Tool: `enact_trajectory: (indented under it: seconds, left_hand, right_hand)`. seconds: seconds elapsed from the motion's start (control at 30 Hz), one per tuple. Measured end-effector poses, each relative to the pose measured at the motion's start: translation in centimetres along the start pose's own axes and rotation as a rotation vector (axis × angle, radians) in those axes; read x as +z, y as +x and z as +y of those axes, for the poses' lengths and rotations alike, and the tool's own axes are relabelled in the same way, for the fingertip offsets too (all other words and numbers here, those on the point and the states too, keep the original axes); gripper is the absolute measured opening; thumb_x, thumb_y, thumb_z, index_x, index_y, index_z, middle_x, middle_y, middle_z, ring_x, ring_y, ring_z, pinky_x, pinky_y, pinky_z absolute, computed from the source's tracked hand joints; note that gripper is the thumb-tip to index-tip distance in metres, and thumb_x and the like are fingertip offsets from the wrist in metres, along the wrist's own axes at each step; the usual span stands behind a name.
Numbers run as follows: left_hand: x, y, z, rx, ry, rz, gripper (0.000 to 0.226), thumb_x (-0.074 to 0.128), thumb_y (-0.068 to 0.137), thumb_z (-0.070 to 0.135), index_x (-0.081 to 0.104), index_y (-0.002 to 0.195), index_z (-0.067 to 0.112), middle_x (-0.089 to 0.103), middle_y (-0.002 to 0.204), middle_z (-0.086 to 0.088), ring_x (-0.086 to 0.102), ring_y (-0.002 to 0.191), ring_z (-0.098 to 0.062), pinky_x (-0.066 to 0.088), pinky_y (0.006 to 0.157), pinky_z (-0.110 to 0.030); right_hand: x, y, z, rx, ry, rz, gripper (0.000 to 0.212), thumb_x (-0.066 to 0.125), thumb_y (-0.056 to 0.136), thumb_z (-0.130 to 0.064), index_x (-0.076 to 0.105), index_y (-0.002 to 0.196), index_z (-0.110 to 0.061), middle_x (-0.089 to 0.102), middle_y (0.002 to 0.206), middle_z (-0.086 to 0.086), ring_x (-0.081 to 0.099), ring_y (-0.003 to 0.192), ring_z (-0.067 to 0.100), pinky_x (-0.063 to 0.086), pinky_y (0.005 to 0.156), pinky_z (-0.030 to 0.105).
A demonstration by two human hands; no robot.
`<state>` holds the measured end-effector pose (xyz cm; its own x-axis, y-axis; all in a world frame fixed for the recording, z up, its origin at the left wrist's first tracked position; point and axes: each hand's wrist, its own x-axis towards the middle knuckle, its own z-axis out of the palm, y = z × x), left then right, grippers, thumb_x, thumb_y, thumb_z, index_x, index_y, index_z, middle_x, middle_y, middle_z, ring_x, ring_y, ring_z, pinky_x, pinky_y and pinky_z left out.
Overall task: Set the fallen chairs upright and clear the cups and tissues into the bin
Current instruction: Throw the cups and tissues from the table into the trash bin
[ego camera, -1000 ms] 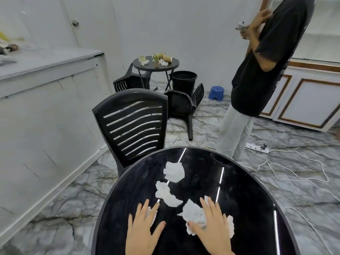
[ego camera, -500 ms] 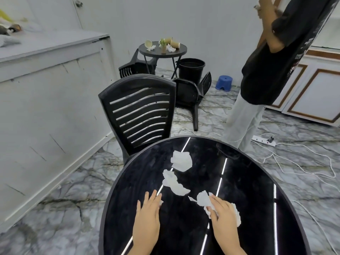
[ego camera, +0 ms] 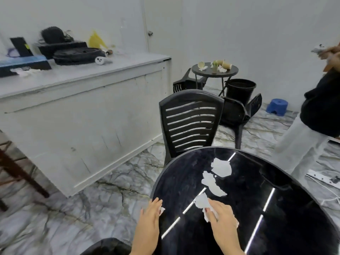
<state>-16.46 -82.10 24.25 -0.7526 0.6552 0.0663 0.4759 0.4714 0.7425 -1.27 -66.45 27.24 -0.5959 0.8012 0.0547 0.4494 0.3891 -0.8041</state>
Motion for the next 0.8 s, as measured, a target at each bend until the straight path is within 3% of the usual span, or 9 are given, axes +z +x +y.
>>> enact_trajectory:
  seconds: [0.07,0.17,0.23,0.33,0.4,0.47,0.6,0.73,0.8]
  left_hand:
    - [-2.8,-1.8,-0.9,-0.056,0.013,0.043,0.040,0.031,0.098,0.014,0.040,0.129,0.038,0.030,0.134,0.021,0.021,0.137,0.000,-0.004,0.107,-0.008]
    - [-7.2,-4.6,-2.9,-0.115,0.020,0.128,0.041,0.034,0.098,0.009,0.039,0.128,0.036,0.028,0.133,0.020,0.016,0.135,0.000,-0.001,0.110,-0.017]
    - [-9.9,-6.8,-4.4,-0.166,0.033,0.189,0.041,0.035,0.098,0.010,0.041,0.129,0.035,0.029,0.131,0.021,0.017,0.132,0.002,0.004,0.114,-0.023]
    - [-12.7,-11.0,-7.6,-0.280,-0.010,0.289,0.041,0.037,0.096,0.006,0.048,0.125,0.033,0.037,0.137,0.016,0.021,0.134,-0.001,0.019,0.118,-0.036]
    - [-13.8,-14.2,-10.0,-0.379,0.002,0.304,0.040,0.038,0.097,0.008,0.049,0.127,0.031,0.041,0.143,0.009,0.024,0.138,-0.005,0.016,0.118,-0.032]
    - [-14.2,-17.4,-12.3,-0.432,0.044,0.288,0.039,0.036,0.098,0.011,0.045,0.132,0.028,0.036,0.142,0.016,0.021,0.140,-0.005,0.005,0.114,-0.022]
    - [-13.7,-23.4,-15.8,-0.504,0.015,0.258,0.038,0.033,0.099,0.014,0.043,0.132,0.029,0.029,0.134,0.024,0.013,0.133,0.005,0.000,0.111,-0.018]
    - [-10.8,-27.5,-19.1,-0.586,0.023,0.243,0.037,0.034,0.098,0.013,0.047,0.130,0.027,0.034,0.131,0.022,0.021,0.131,0.005,-0.007,0.098,0.002]
    - [-9.0,-28.7,-20.8,-0.639,0.009,0.225,0.037,0.034,0.098,0.016,0.048,0.130,0.028,0.036,0.131,0.023,0.024,0.132,0.003,-0.002,0.101,-0.004]
  right_hand:
    - [2.3,-0.8,-2.5,-0.086,0.031,-0.068,0.027,0.055,0.089,-0.015,0.064,0.103,-0.036,0.058,0.093,-0.019,0.046,0.097,-0.006,0.036,0.090,0.016]
    - [5.5,-2.1,-6.5,-0.215,0.041,-0.202,0.031,0.056,0.088,-0.010,0.062,0.114,-0.025,0.056,0.100,-0.010,0.043,0.091,-0.012,0.033,0.077,0.001]
    - [8.1,-3.9,-8.5,-0.275,0.035,-0.291,0.034,0.054,0.089,-0.016,0.056,0.120,-0.030,0.053,0.107,-0.012,0.045,0.098,0.001,0.035,0.077,0.008]
    - [12.6,-6.9,-9.8,-0.353,-0.017,-0.401,0.034,0.056,0.086,-0.015,0.063,0.111,-0.036,0.063,0.094,-0.012,0.054,0.089,0.014,0.036,0.079,0.019]
    - [15.6,-9.4,-10.0,-0.337,-0.016,-0.473,0.037,0.057,0.084,-0.016,0.061,0.112,-0.041,0.062,0.093,-0.007,0.055,0.091,0.022,0.035,0.080,0.013]
    - [17.7,-12.5,-10.4,-0.305,-0.004,-0.543,0.040,0.056,0.087,-0.014,0.054,0.123,-0.034,0.056,0.104,-0.004,0.053,0.105,0.022,0.031,0.080,0.001]
    - [22.0,-18.1,-8.9,-0.320,-0.026,-0.635,0.042,0.057,0.088,-0.009,0.052,0.122,-0.033,0.052,0.104,-0.010,0.048,0.106,0.017,0.026,0.079,0.011]
    - [25.4,-22.6,-5.1,-0.247,-0.071,-0.670,0.036,0.060,0.085,-0.007,0.062,0.114,-0.028,0.058,0.103,-0.008,0.042,0.098,0.013,0.027,0.080,0.011]
    - [26.9,-23.8,-2.9,-0.216,-0.101,-0.700,0.033,0.059,0.087,-0.012,0.062,0.117,-0.023,0.058,0.107,-0.009,0.039,0.099,0.006,0.030,0.088,0.015]
